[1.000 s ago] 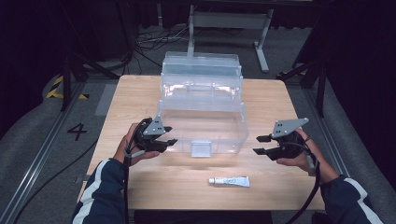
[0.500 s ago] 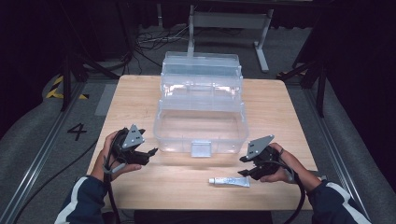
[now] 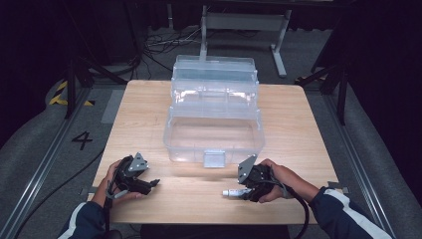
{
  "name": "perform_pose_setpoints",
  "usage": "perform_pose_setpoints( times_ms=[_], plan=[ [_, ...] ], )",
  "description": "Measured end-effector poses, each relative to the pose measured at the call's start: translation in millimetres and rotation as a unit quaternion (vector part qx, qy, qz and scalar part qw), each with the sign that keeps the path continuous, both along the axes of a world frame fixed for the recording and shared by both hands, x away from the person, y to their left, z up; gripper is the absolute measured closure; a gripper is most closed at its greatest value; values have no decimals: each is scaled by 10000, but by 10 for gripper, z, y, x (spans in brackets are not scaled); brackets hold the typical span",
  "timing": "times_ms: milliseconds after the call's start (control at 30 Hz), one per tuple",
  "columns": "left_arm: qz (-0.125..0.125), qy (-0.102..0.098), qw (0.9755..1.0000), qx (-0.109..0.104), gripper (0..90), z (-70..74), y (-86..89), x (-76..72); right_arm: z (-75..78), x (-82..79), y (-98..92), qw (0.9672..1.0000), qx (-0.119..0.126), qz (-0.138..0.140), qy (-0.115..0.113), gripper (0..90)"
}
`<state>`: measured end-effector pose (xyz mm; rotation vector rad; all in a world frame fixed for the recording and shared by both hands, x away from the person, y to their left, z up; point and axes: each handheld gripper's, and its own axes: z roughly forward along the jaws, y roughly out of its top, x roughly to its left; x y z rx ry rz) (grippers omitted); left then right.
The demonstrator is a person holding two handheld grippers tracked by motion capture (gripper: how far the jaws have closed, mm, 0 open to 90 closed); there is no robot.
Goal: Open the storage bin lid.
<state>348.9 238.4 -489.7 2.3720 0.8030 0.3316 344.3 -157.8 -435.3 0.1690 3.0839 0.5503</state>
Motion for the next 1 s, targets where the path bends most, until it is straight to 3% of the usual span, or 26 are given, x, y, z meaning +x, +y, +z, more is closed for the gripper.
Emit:
perform_pose_setpoints(
  times_ms=[100,267,533,767,1000],
  plan=[
    [58,13,9999,-135,187,-23,43,-17,-24,-2,39,9999,-68,81,35,523],
    [283,58,9978,-595,158,-113,148,-42,-85,22,142,9993,-364,89,86,572],
    [334,40,9979,-555,134,-113,138,-32,-207,42,215,9980,-623,2,104,622],
    [336,66,9978,-566,126,-115,133,-23,-206,53,181,9984,-534,-79,180,706],
    [335,65,9978,-565,125,-115,133,-21,-206,41,143,9987,-471,-110,127,712]
  ],
)
